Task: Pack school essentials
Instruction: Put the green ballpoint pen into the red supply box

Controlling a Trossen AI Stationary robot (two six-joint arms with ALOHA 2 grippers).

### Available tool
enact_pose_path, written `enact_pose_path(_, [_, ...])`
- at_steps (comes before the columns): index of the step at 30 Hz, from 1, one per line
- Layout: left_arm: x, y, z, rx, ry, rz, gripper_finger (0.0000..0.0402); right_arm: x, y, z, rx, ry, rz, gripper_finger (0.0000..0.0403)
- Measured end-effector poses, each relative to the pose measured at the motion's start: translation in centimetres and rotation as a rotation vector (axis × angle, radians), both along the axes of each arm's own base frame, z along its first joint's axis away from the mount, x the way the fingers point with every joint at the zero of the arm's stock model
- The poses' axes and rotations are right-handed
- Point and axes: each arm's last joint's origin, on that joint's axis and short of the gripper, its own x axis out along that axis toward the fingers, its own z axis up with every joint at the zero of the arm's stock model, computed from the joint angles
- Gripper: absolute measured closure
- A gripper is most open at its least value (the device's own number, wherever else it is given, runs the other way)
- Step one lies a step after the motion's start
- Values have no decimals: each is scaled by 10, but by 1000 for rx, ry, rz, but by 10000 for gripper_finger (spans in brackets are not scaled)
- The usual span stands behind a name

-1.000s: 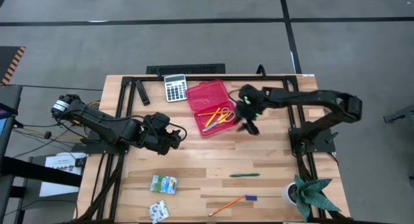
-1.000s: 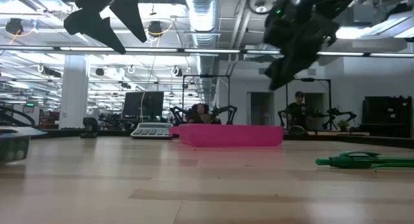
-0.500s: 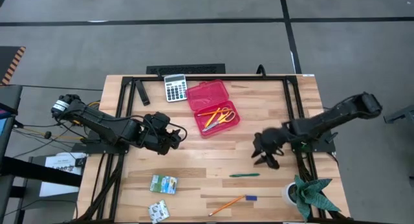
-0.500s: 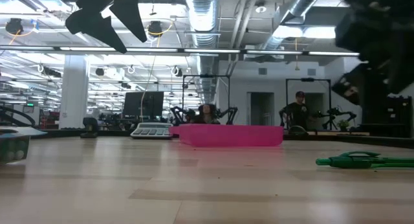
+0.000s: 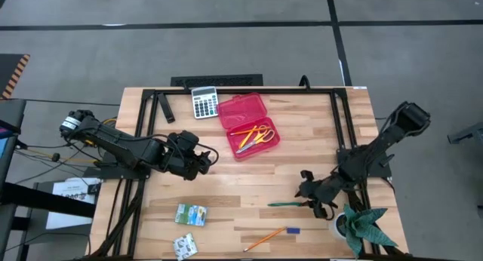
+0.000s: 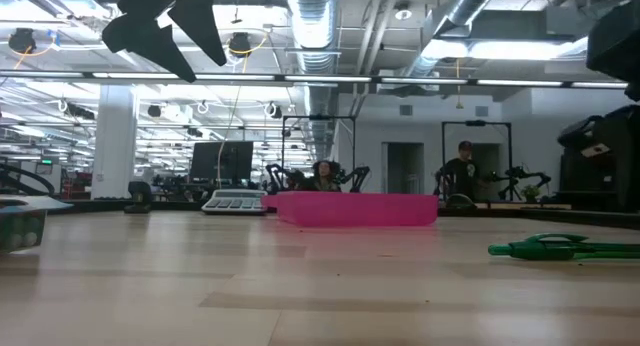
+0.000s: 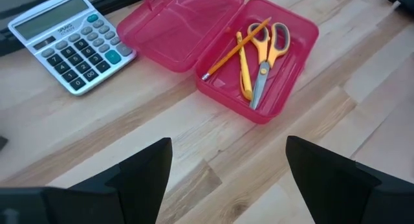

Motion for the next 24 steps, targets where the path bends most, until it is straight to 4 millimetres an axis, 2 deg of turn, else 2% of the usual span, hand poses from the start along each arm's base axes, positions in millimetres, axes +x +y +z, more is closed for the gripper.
enact_pose_path(8, [0, 0, 0, 0, 1, 0, 105, 8, 16, -25, 16, 10, -30, 225])
enact_pose_path(14, [0, -1, -1, -20, 15, -20, 105, 5, 23, -46, -55, 29, -163, 233])
enact_pose_path(18, [0, -1, -1, -37, 25, -34, 105, -3, 23, -50, -109, 35, -244, 289])
enact_pose_path(22, [0, -1, -1, -37, 25, -34, 105, -5, 24, -50, -147, 17, -223, 369])
enact_pose_path(24, [0, -1, -1, -34, 24, -32, 105, -4, 24, -49, -140, 13, -221, 388])
